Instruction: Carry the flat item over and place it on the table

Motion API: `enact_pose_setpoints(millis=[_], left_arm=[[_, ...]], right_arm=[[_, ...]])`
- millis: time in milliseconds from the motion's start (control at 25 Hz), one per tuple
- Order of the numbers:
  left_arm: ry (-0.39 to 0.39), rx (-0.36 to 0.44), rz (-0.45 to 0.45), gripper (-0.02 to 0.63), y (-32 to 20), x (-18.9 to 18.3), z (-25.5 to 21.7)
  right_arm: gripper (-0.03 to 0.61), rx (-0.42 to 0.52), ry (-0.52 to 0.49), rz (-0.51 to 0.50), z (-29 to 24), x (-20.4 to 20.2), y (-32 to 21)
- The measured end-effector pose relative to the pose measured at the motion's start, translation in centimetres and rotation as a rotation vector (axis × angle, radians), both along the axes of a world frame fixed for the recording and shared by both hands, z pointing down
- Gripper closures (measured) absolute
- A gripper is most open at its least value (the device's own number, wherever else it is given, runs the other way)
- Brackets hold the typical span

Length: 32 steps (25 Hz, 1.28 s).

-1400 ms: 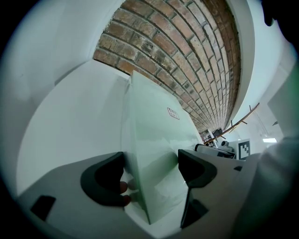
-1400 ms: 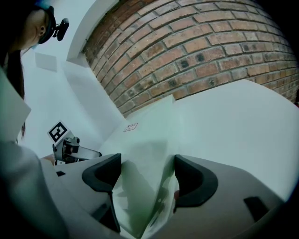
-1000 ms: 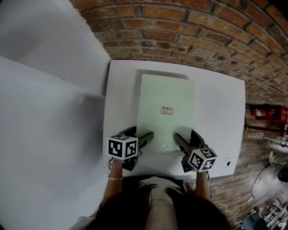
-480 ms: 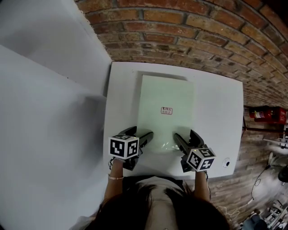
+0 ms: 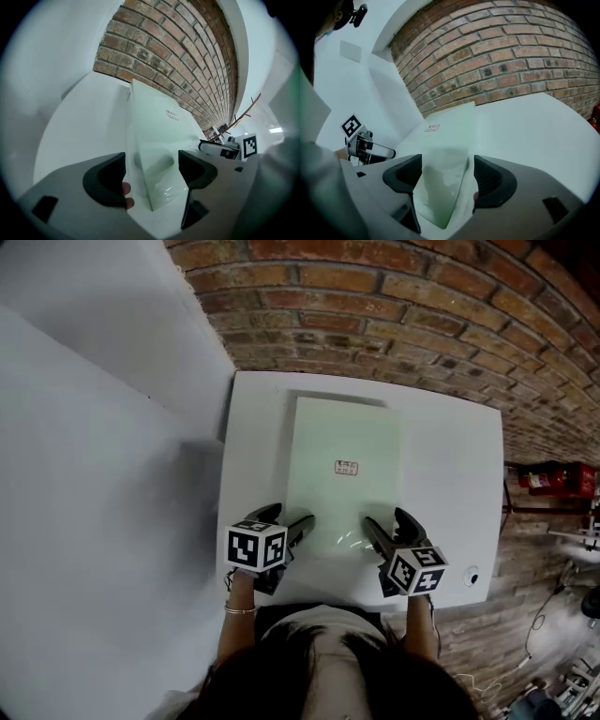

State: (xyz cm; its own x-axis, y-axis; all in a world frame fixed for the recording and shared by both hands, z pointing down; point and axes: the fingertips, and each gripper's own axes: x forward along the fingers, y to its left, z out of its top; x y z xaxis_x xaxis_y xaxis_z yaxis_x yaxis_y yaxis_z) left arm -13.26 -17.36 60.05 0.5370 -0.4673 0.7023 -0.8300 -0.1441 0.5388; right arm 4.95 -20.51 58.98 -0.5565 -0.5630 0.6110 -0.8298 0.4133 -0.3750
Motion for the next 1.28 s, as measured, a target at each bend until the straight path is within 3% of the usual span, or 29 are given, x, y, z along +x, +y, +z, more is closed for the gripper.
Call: enact_pose_setpoints(millis=[1280], left_arm=[[-0.062,0.208,0.0,0.316,2.6,1.6,-6.0]], right_arm=[[0.222,0.199,-0.004,-0.045,-5.9,-0.4,2.6]])
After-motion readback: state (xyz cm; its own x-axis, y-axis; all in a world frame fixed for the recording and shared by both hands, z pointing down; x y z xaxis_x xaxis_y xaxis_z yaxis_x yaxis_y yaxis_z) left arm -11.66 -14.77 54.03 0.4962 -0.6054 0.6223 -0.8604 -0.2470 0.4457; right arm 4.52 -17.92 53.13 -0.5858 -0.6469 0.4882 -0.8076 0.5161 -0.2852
